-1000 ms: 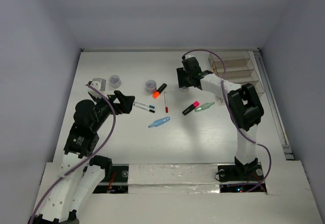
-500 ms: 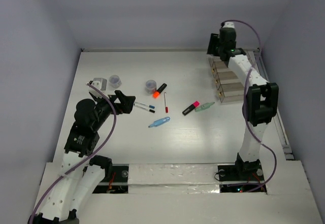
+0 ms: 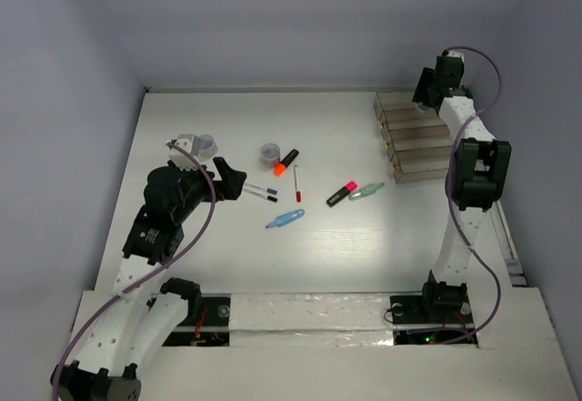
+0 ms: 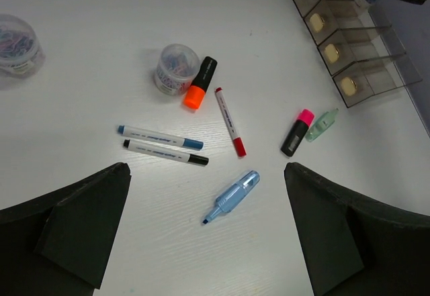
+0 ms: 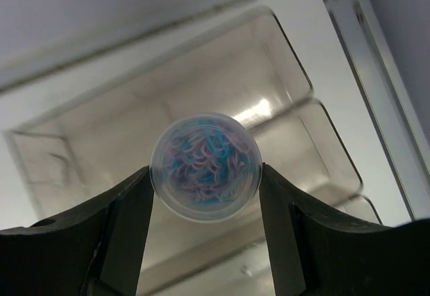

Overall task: Sort the stationery into containers
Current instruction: Place the stationery in the storage box.

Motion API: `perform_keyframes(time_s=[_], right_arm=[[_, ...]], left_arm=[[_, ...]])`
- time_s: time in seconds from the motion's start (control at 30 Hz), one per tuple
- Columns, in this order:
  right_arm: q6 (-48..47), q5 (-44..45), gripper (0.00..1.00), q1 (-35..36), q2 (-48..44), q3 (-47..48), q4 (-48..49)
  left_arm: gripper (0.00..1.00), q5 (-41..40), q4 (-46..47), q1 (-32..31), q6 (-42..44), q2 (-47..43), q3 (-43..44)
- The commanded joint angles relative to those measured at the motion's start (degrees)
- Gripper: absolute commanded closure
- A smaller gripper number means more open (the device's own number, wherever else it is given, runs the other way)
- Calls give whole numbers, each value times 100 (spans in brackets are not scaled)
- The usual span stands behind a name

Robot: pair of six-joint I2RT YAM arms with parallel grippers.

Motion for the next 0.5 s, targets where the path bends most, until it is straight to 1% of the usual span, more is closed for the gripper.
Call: perform_keyframes(time_s=[0.0, 0.03, 0.2, 0.33, 0.47], right_arm=[[-135, 5, 58, -83, -571, -413, 379], [-126, 118, 58, -144, -641, -632, 528], [-47, 233, 58, -197, -879, -836, 626], [-47, 312, 58, -329, -704, -810, 591], [102, 102, 58, -548, -537, -810, 486]], left_arm=[[1, 102, 264, -11, 71, 0, 51], [1, 111, 273, -11, 79, 26, 51], [1, 129, 273, -64, 71, 26, 42], [1, 111, 273, -64, 80, -9, 42], [1, 111, 281, -117, 80, 0, 51]])
